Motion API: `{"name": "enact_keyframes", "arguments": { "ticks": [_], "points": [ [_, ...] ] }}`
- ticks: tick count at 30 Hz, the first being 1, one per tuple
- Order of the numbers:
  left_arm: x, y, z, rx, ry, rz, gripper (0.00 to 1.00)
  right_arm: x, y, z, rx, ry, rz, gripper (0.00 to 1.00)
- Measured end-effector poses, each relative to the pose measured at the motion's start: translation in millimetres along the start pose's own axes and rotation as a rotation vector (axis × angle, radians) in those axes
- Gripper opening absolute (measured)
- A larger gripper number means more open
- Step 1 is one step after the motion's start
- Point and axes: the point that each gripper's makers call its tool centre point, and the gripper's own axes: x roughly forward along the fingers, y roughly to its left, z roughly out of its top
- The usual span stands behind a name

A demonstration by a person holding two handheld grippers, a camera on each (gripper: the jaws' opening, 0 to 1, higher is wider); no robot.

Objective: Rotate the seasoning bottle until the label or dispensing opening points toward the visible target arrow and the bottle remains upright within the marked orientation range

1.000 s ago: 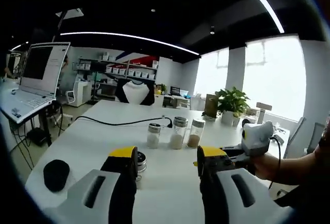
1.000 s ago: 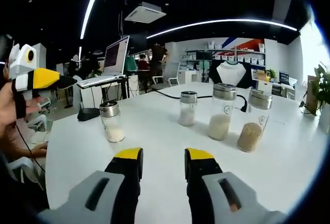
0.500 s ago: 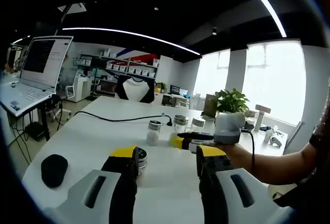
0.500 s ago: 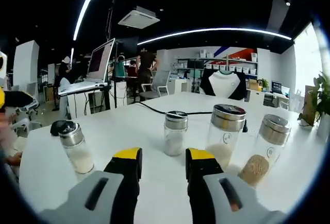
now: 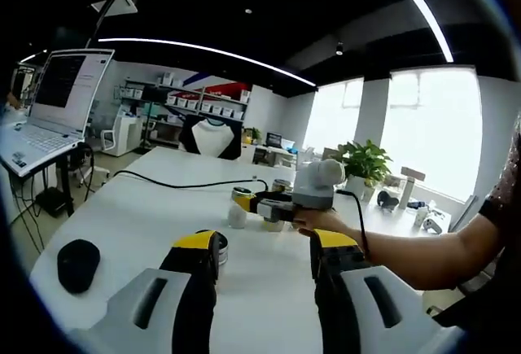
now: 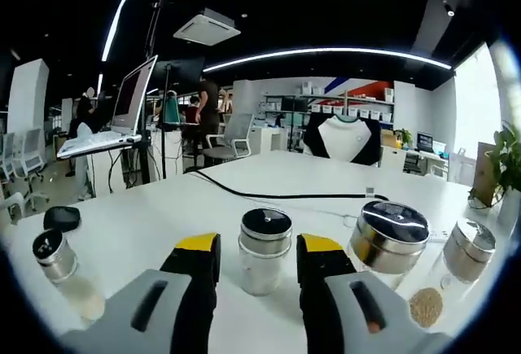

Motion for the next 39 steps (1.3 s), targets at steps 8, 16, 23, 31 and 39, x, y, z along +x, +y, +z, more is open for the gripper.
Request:
{"name": "enact_keyframes", "arguments": {
  "ticks": [8,16,23,31,39],
  "points": [
    [-3.8,7.2,-1.6,-0.010,0.003,0.013,0.50,4.5,3.2,0.0,0.023,0.015,-0.011,0.36],
    [-7.6,11.8,0.6,-0.009,0.002,0.023,0.50,5.3,4.0,2.5,0.035,0.023,-0.015,0.33],
    [-9.3,13.0,0.8,-0.010,0.006,0.028,0.50,9.2,2.5,1.4,0.059,0.030,-0.015,0.29],
    [-7.4,10.0,1.3,-0.004,0.018,0.024,0.50,10.7,1.7,2.5,0.056,0.031,-0.004,0.29],
    [-4.0,3.1,-0.2,0.005,0.028,0.016,0.50,-2.2,1.9,-1.0,0.060,0.039,0.023,0.29]
  ]
}}
